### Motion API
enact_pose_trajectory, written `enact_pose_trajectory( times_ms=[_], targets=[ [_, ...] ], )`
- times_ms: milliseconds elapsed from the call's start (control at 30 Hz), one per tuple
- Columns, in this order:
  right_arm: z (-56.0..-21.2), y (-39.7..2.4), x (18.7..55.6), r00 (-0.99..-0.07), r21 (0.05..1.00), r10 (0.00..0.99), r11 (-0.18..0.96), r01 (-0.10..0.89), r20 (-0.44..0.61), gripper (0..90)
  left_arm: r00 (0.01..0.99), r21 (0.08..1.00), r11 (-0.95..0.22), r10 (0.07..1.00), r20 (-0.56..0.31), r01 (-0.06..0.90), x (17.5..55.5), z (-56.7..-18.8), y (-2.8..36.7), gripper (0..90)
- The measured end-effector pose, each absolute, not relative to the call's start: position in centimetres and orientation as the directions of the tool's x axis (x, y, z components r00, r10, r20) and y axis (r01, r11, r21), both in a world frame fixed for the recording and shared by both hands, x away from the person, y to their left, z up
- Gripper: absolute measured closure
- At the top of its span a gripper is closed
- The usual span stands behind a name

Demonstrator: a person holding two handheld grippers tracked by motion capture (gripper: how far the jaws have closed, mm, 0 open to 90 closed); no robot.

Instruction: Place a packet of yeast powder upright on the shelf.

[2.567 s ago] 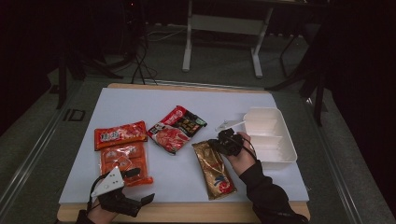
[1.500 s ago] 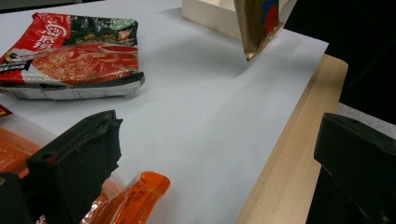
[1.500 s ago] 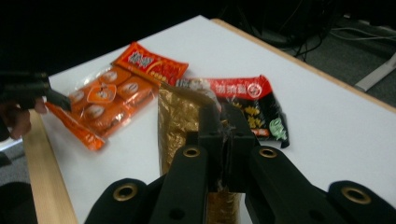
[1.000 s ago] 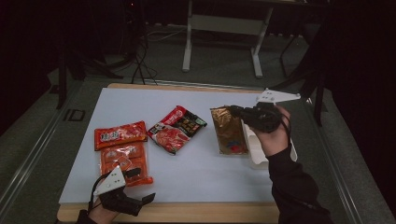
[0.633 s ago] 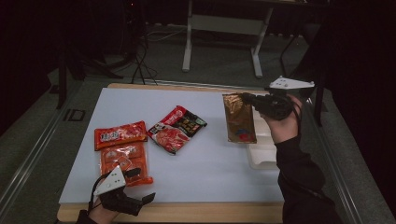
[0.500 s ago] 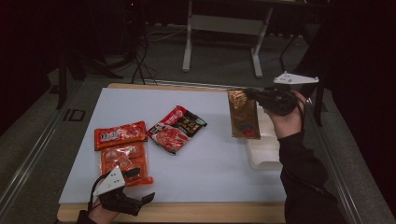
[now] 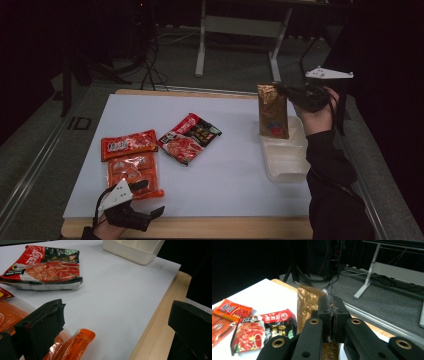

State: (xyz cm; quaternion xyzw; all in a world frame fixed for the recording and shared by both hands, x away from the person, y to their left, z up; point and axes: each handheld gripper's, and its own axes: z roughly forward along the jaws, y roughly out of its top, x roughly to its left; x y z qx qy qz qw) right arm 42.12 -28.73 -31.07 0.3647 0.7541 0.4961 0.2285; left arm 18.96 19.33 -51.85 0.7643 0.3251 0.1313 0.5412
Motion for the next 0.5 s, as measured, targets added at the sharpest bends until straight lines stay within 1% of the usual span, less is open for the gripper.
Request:
enact_pose_trajectory(
  times_ms=[67,233,500],
  targets=[
    [-31.1,-28.9,42.3,-0.629,0.915,0.777,0.24,0.324,0.019,87.5,0.754,0.913,-0.204,0.639,-0.15,0.354,18.9,-51.8,19.4,0.7],
    [-31.3,-29.8,43.3,-0.597,0.916,0.802,0.254,0.31,-0.02,87.4,0.754,0.911,-0.208,0.64,-0.15,0.357,18.7,-51.9,19.4,0.6],
    [-32.1,-31.1,45.1,-0.569,0.925,0.822,0.226,0.305,-0.013,87.0,0.744,0.91,-0.203,0.651,-0.15,0.361,18.4,-51.9,19.8,0.6]
  ],
)
